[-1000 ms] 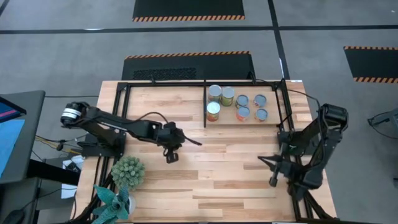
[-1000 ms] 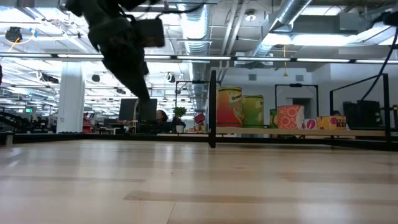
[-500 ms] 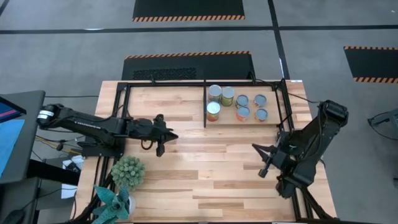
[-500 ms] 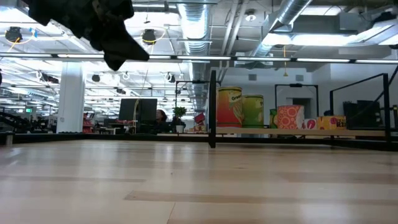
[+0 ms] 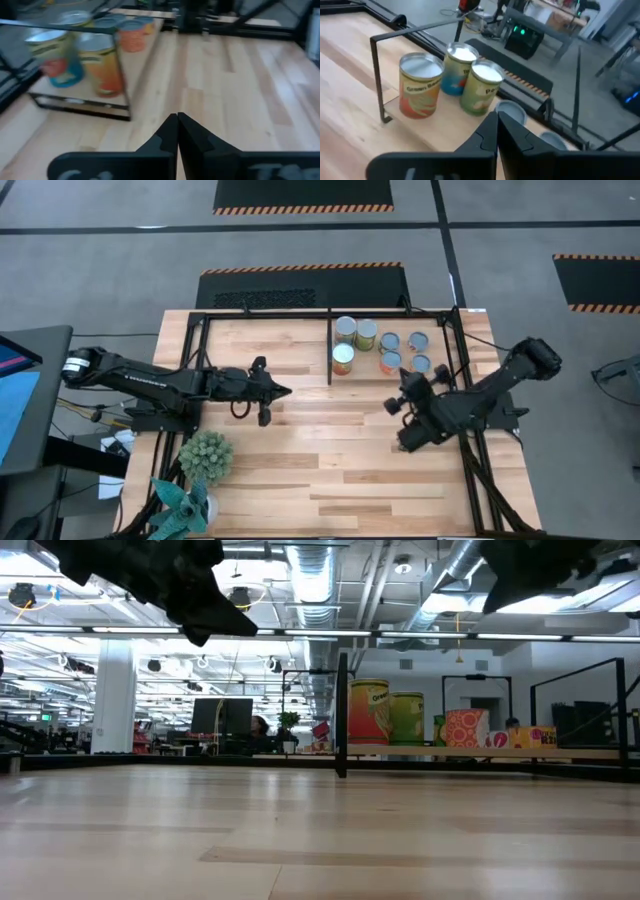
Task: Pick and place cans onto a shelf
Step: Adjust the canned pineapple on the shelf
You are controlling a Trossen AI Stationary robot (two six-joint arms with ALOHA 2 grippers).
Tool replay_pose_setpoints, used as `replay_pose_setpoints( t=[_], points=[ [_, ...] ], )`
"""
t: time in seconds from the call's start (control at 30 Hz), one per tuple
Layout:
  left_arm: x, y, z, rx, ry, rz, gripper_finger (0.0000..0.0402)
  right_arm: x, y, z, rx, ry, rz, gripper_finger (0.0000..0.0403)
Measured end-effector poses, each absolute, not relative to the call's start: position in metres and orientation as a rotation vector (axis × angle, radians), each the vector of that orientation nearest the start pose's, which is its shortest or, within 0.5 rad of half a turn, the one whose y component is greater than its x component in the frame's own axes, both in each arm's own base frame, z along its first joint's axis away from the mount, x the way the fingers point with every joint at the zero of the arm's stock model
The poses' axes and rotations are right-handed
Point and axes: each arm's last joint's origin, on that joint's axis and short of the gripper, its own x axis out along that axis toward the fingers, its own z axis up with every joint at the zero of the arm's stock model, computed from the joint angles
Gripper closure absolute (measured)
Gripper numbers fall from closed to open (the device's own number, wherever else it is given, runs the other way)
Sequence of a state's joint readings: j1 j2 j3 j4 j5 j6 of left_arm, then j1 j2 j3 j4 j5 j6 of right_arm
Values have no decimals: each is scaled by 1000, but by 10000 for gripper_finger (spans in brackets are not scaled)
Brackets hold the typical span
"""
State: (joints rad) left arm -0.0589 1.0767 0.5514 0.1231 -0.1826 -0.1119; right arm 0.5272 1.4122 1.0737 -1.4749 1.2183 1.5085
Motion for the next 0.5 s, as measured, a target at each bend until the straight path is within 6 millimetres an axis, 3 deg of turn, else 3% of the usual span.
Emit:
replay_pose_setpoints(
  t=[0.2,0.5],
  points=[
    [227,-6,227,-63,383,208,401,206,78,263,-216,514,-1034,371],
    [230,-7,221,-77,405,211,402,209,81,262,-257,574,-992,376]
  ],
)
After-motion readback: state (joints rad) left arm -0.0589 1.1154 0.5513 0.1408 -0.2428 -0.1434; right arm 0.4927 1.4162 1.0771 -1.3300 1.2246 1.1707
